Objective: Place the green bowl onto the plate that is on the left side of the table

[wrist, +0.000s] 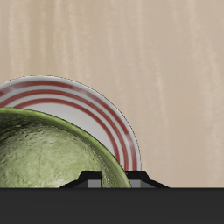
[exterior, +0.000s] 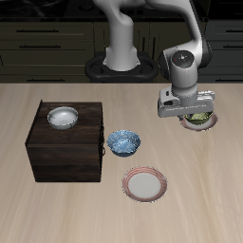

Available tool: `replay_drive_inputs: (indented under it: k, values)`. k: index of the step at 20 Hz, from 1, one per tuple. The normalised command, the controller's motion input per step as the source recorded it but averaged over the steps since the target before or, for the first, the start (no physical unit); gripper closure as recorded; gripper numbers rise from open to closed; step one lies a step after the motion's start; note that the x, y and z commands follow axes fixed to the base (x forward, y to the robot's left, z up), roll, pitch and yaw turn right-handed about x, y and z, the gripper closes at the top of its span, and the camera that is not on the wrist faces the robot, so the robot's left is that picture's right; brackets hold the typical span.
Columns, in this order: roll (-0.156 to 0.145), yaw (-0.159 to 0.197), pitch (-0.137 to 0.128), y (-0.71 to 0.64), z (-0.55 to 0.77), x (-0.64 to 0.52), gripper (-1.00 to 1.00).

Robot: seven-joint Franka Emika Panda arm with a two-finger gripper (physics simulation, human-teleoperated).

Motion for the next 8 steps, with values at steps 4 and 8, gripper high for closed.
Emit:
replay_drive_inputs:
  k: [4, 8]
  values:
    - [0.029, 0.027, -0.022, 0.04, 0.03, -0.15, -1.00]
    - [0.016, 0.015, -0.043, -0.02, 0.22, -0.12, -1.00]
